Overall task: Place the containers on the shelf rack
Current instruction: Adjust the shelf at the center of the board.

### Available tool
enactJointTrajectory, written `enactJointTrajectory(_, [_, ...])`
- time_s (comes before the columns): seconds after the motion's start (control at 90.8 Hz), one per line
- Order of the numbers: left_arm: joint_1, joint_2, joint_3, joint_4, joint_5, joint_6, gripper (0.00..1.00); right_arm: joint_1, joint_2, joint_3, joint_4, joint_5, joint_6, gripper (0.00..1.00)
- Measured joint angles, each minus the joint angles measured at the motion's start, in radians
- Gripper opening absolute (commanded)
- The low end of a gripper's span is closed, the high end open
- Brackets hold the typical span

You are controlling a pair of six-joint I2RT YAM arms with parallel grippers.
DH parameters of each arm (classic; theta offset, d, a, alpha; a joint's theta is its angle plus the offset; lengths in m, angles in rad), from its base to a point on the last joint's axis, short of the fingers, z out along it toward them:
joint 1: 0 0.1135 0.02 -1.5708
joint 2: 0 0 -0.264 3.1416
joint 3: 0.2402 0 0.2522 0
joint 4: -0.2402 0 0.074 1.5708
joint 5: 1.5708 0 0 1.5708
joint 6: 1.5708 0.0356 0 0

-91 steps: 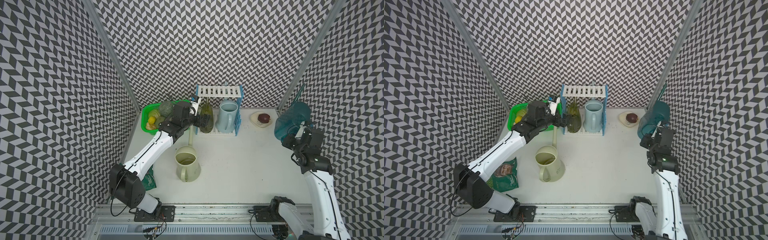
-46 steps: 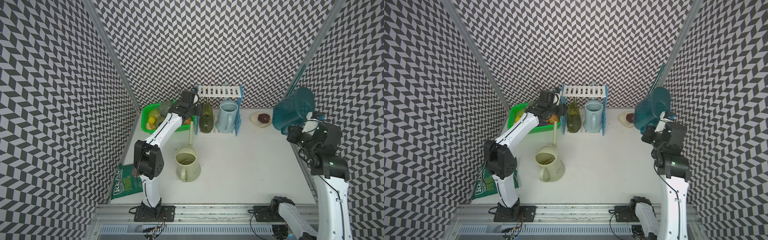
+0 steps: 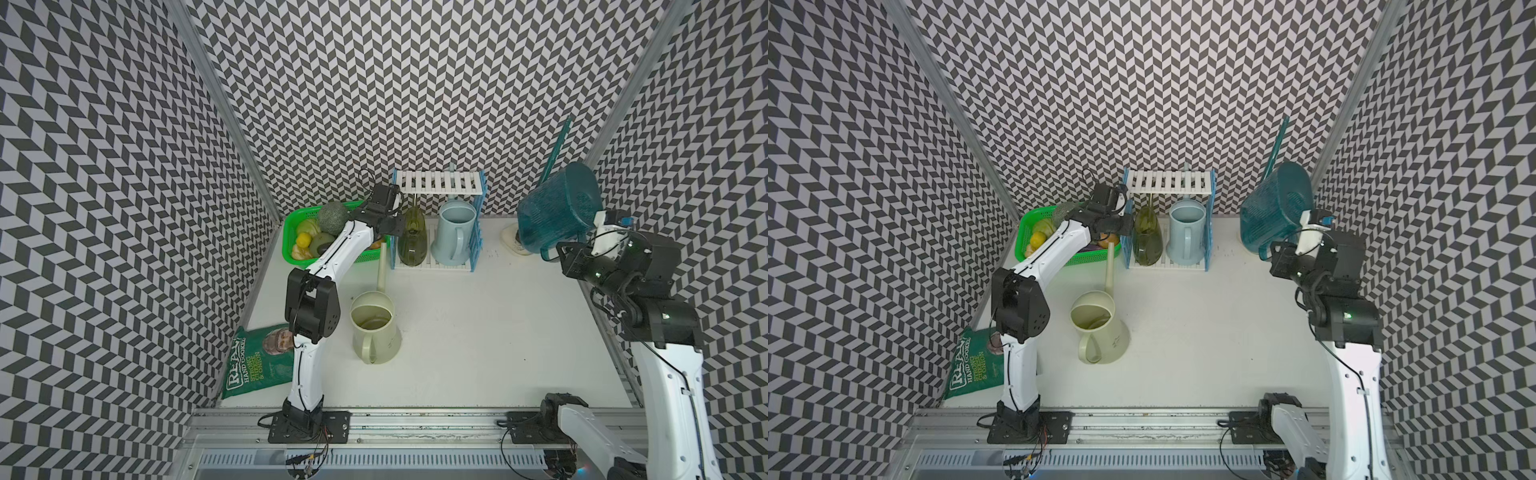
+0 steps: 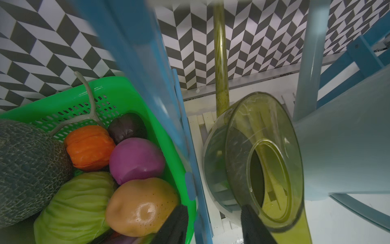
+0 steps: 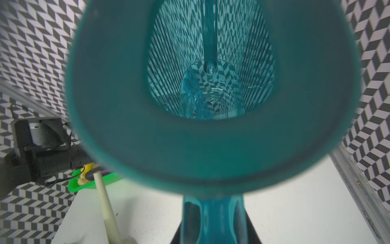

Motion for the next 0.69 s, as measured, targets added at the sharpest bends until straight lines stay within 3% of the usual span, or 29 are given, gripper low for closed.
enactJointTrajectory(0.176, [0.0,0.0,0.0,0.001,-0.022,-0.002,0.46,0.111,0.035,0.014,0.0,0.04,0.013,0.0])
enactJointTrajectory(0.694, [0.0,0.053,0.0,0.002,-0.041,-0.024,0.26,0.462,0.177,0.14,0.001,0.291,0.073,0.0])
